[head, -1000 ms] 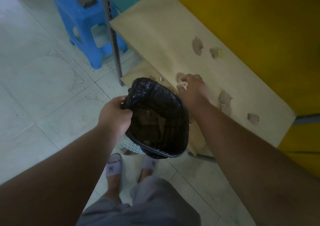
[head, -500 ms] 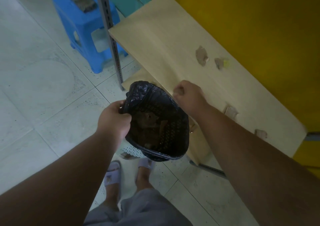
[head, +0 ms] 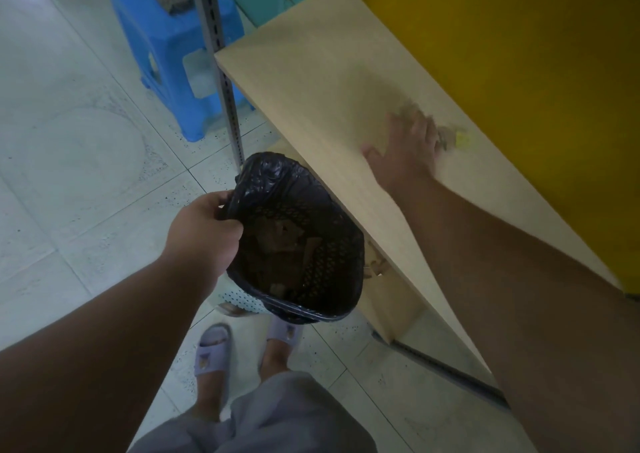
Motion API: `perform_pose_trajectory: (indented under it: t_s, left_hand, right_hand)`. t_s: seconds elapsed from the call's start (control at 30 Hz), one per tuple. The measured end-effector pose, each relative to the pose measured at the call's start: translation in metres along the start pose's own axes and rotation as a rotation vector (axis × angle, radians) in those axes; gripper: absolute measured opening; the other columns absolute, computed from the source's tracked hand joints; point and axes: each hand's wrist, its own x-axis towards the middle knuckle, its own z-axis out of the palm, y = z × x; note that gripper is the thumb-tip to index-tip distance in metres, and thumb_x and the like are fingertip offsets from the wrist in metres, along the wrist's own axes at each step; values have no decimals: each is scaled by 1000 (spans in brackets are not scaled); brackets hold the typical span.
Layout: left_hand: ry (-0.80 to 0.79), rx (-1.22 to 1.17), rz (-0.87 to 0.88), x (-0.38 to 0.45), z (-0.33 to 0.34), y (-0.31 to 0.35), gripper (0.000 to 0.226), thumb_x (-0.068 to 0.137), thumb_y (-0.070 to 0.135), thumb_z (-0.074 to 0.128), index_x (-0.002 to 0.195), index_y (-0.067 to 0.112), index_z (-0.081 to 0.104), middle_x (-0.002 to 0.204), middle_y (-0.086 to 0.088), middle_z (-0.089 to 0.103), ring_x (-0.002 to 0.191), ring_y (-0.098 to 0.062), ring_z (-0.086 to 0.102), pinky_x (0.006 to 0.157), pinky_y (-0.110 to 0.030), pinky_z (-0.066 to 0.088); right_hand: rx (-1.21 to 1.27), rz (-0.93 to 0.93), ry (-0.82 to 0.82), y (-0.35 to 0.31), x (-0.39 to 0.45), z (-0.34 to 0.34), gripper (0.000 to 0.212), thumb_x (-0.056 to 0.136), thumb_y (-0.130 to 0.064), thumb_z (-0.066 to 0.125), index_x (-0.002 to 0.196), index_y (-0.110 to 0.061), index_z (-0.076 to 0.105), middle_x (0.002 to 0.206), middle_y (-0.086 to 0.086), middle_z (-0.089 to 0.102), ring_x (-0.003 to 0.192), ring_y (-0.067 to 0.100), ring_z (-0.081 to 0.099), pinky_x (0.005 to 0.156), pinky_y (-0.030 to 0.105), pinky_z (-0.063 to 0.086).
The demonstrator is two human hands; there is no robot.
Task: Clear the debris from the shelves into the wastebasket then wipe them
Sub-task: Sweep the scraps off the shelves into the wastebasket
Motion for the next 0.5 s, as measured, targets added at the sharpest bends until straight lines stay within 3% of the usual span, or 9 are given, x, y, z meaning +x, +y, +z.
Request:
perform_pose_trajectory:
  t_s: [0.27,0.4,0.5]
  left_hand:
    - [21,-8,-40,6,10,5,64,77,-10,47,123,30,66,97,4,70,94,-27,66,85,-48,58]
    - [19,-16,-58,7,15,5,67,76,-9,46,124,32,65,98,5,70,93,-26,66,83,-46,58]
    - [8,-18,-50,5,17,9,67,74,-9,46,125,31,65,96,6,70,91,-25,67,82,-44,58]
  right_hand:
    - [-101,269,-184,20,44,8,76,89,-74,14,153,-39,-7,161,19,-11,142,54,-10,110,71,4]
    - [-98,154,-115,17,30,11,67,96,-59,21,155,-31,2,162,19,1,144,50,1,114,64,8]
    - [-68,-16,-8,3,3,13,61,99,-43,29,153,-17,18,157,18,20,143,39,18,114,51,21]
